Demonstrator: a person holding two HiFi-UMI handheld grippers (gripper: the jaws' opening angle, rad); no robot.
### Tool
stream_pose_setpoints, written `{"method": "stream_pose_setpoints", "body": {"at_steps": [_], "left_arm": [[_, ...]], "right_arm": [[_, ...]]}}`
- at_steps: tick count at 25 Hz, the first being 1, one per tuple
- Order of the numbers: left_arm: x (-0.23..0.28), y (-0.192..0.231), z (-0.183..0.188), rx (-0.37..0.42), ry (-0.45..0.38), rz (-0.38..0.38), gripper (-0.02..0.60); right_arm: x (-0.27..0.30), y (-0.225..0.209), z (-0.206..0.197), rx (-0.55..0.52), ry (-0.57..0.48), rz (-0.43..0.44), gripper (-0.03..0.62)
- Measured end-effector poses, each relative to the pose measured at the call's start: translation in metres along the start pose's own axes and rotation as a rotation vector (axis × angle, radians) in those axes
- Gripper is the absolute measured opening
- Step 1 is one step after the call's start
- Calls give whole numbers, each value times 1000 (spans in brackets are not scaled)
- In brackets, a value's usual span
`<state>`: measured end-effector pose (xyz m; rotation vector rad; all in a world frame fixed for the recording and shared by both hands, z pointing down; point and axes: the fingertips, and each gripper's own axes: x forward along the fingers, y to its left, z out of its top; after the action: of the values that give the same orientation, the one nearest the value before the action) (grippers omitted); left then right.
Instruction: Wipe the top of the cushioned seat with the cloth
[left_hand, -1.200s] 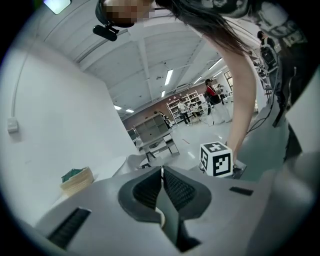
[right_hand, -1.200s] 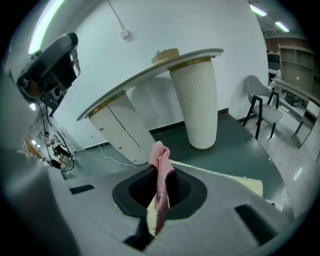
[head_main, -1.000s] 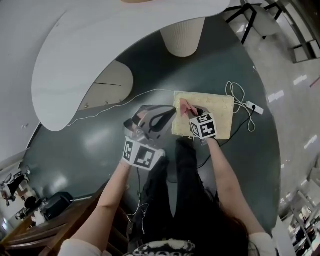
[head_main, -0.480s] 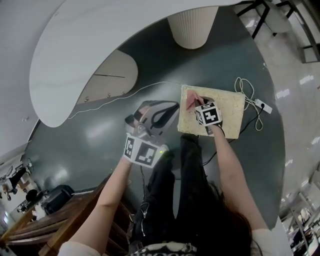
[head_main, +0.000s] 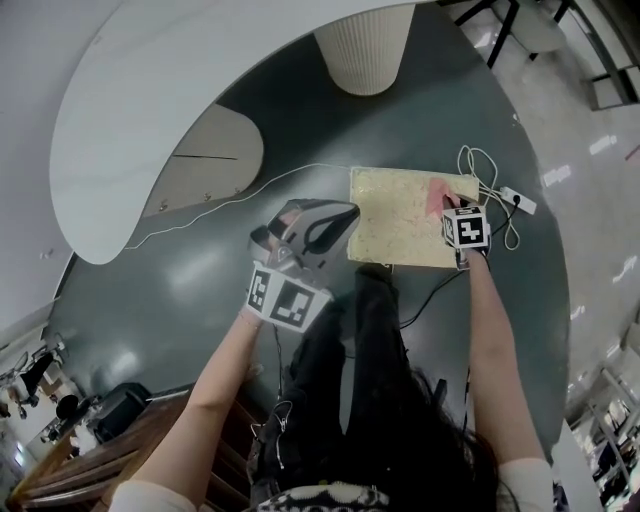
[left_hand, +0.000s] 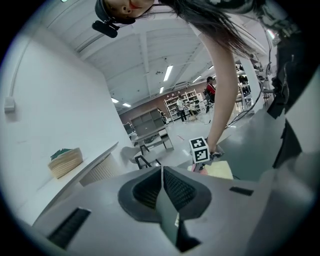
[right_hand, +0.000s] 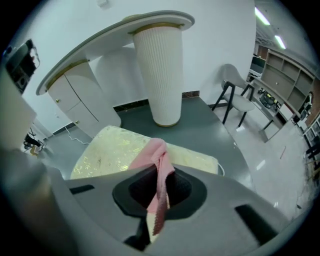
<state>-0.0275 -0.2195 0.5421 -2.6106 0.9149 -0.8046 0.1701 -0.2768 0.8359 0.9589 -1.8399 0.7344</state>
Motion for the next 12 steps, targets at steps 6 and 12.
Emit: {"method": "stream_pose_setpoints", "body": {"at_steps": [6, 12], "left_arm": [[5, -9, 6, 15, -10, -23, 12], [6, -16, 7, 17, -10, -35, 12]], "right_arm": [[-31, -69, -36, 77, 40, -121, 11], [-45, -81, -48, 96, 41, -149, 11]]}}
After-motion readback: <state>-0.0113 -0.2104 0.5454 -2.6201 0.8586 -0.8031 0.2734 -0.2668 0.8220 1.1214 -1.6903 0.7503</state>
